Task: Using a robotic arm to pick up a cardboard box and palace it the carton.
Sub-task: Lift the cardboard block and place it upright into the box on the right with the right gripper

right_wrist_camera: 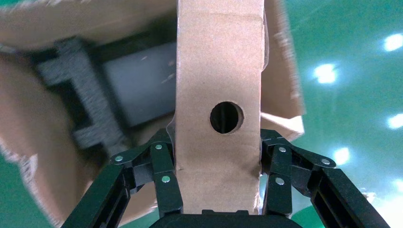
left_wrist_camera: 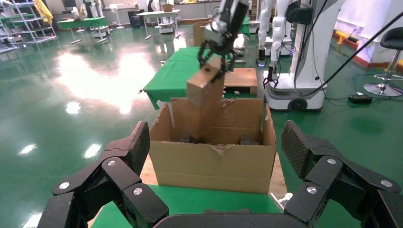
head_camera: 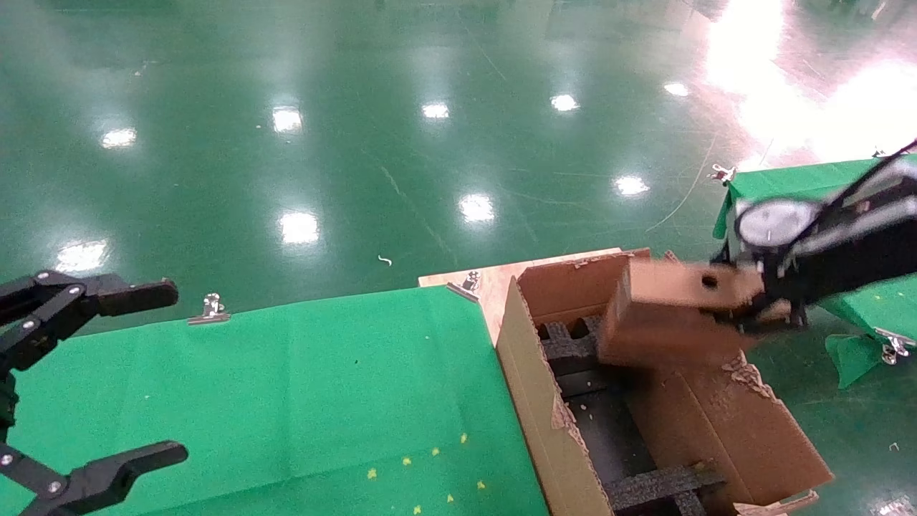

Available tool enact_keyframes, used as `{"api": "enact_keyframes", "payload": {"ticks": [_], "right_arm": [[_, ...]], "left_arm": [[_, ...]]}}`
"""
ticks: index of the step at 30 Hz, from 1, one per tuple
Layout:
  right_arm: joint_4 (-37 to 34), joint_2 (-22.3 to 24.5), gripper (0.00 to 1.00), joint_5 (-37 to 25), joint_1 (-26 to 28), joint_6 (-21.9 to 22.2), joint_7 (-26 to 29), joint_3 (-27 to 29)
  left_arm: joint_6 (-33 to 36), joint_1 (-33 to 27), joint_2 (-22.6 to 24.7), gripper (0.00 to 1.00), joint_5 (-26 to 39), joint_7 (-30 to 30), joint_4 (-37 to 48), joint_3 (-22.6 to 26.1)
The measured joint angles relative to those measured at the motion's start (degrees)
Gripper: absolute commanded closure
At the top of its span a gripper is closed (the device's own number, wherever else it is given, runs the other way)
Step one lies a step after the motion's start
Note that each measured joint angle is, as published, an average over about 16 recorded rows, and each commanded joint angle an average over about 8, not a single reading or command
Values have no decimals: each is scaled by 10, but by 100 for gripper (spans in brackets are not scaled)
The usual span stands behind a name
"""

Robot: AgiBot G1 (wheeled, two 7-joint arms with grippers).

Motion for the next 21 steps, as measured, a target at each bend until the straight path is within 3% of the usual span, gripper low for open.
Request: {"api": "enact_keyframes", "payload": {"ticks": [8, 12, 16, 21], "right_arm": [[10, 7, 100, -4, -12, 10, 13, -15], [8, 8, 100, -6, -22, 27, 48, -18], [5, 12, 100, -7, -36, 48, 120, -19], [7, 24, 100, -8, -60, 79, 259, -24]], "left_arm": [[0, 0, 0, 0, 0, 0, 0, 0], [0, 0, 0, 0, 0, 0, 0, 0], [0, 0, 0, 0, 0, 0, 0, 0], [0, 0, 0, 0, 0, 0, 0, 0]]}}
